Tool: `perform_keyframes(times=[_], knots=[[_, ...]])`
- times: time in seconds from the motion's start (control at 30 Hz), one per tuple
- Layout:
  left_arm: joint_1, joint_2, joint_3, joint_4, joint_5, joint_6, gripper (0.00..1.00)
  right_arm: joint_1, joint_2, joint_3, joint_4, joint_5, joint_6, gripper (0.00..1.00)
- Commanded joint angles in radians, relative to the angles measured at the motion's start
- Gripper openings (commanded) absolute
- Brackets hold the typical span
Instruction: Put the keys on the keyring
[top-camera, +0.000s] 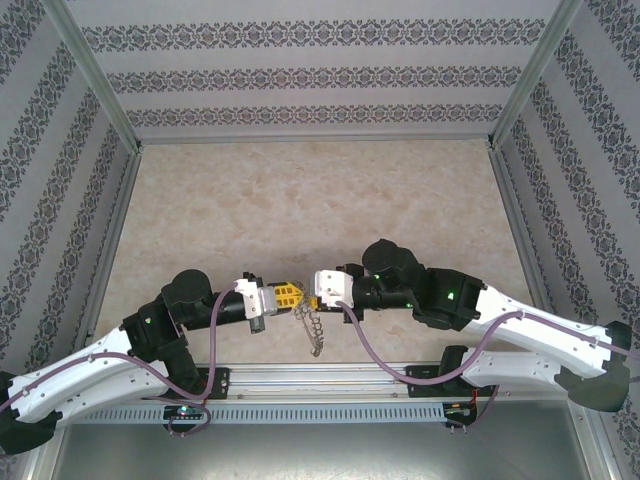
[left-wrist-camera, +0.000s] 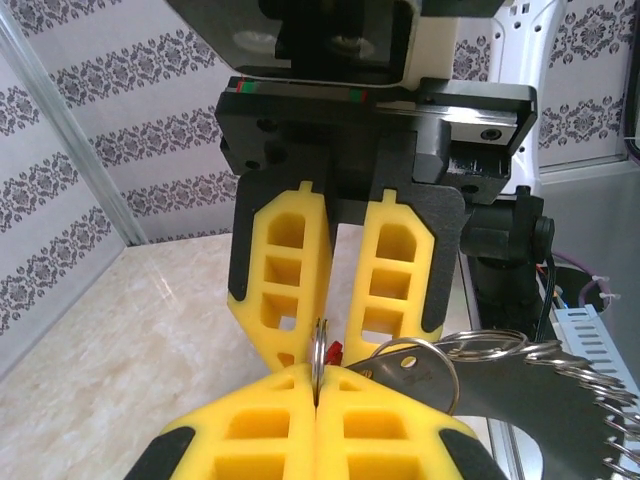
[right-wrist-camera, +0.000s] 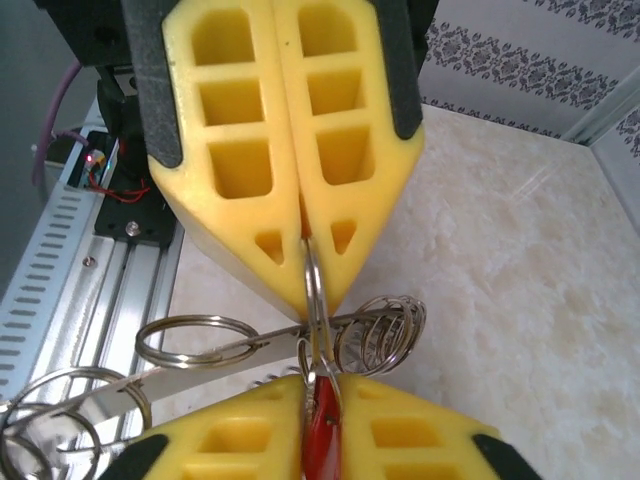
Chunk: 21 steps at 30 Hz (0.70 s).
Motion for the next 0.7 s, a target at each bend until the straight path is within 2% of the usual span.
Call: perform_keyframes(times=[0.0, 0.1, 0.23, 0.67], knots=[[-0.008, -0.015, 0.016, 0.084, 0.026, -0.013, 0.0, 0.008, -0.022, -0.019, 0.019, -0.015, 0.013, 0.1], [-0.009, -0.018, 0.016, 0.084, 0.034, -0.012, 0.0, 0.003, -0.015, -0.018, 0.014, -0.011, 0.014, 0.08], [-0.008, -0.029, 0.009, 0.094, 0.051, -0.014, 0.0, -0.003, -0.006, -0.016, 0.014, -0.022, 0.022, 0.0], [-0.009, -0.026, 0.013, 0.092, 0.101, -0.018, 0.0, -0.018, 0.078, 0.06, -0.038, -0.083, 0.029, 0.0]])
